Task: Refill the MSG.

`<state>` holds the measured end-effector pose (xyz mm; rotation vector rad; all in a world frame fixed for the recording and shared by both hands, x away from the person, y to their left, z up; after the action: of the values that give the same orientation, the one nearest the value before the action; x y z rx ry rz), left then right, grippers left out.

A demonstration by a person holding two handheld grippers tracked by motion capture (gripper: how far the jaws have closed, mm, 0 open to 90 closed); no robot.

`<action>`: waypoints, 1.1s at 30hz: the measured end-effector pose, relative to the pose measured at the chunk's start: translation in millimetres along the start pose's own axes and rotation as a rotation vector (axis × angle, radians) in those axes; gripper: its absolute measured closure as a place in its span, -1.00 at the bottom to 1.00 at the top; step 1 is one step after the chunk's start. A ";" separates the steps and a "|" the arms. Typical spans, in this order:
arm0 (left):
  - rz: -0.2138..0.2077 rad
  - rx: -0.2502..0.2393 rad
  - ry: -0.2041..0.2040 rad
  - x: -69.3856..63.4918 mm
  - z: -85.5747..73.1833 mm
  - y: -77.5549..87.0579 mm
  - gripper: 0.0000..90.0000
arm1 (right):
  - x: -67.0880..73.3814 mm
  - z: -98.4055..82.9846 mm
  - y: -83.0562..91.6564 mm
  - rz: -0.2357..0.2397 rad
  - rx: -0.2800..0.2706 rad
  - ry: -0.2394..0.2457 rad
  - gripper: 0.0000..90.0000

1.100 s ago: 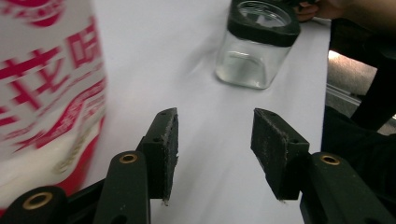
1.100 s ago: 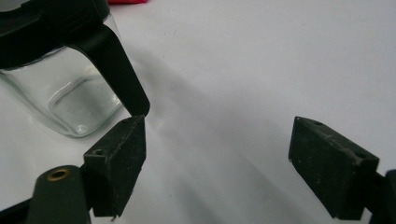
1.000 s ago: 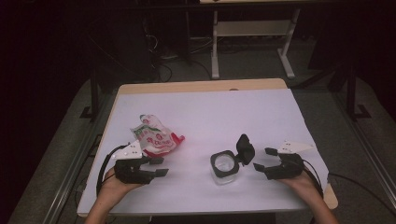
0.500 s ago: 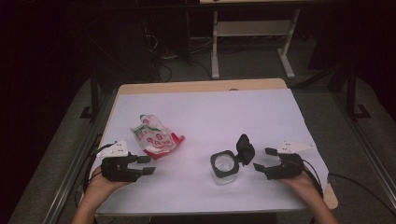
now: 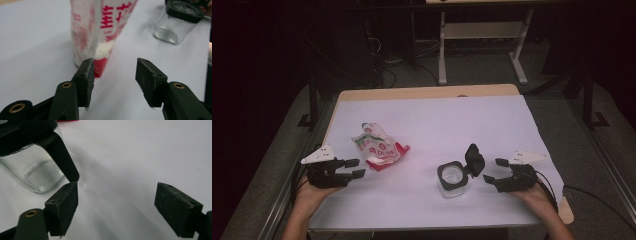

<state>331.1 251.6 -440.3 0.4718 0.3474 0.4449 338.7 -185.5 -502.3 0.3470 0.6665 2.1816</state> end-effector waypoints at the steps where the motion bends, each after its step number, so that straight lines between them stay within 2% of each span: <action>1: 0.012 -0.001 -0.003 2.8 0.8 -0.6 0.07 | 0.1 -0.1 -0.1 0.001 0.000 0.001 -0.59; 8: 0.024 -0.006 -0.031 12.4 6.5 -7.3 0.05 | 0.1 -0.8 -0.9 0.001 0.006 -0.005 -0.59; 9: 0.027 -0.015 -0.024 13.0 8.9 -8.6 0.03 | -0.2 -0.8 -1.2 0.000 0.006 -0.004 -0.59; 12: 0.033 -0.023 -0.037 16.1 16.6 -11.3 -0.05 | -0.8 -1.1 -1.9 0.000 0.006 -0.001 -0.59; 15: 0.029 -0.029 -0.056 18.0 22.1 -18.0 -0.05 | -0.8 -1.5 -2.3 0.000 0.007 -0.004 -0.59; 19: 0.028 -0.025 -0.053 21.4 20.8 -28.9 -0.08 | -1.4 -1.7 -1.9 -0.002 0.007 -0.009 -0.59; 23: 0.018 -0.051 -0.054 22.1 25.5 -35.8 -0.08 | -1.7 -2.0 -2.0 -0.002 0.009 -0.011 -0.59; 26: 0.017 -0.038 -0.059 22.2 26.6 -42.4 -0.08 | -1.5 -1.9 -2.2 -0.002 0.008 -0.007 -0.59; 28: 0.025 -0.028 -0.077 23.3 29.1 -47.3 -0.07 | -1.5 -1.8 -2.2 -0.002 0.007 -0.005 -0.59; 33: 0.030 -0.036 -0.086 23.3 30.9 -51.6 0.04 | -0.8 -1.7 -1.5 0.000 0.006 -0.001 -0.59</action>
<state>380.7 210.7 -445.6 0.4601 0.2496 0.4583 339.4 -186.0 -504.5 0.3515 0.6726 2.1796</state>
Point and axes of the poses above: each handheld gripper's, and its own axes: y roughly backward along the jaws, z roughly out of its top, x roughly to its left, the point moved 9 cm from there along -y, roughly forward along the jaws, and after that the axes turned 9 degrees about -z, right-handed, at the moved point
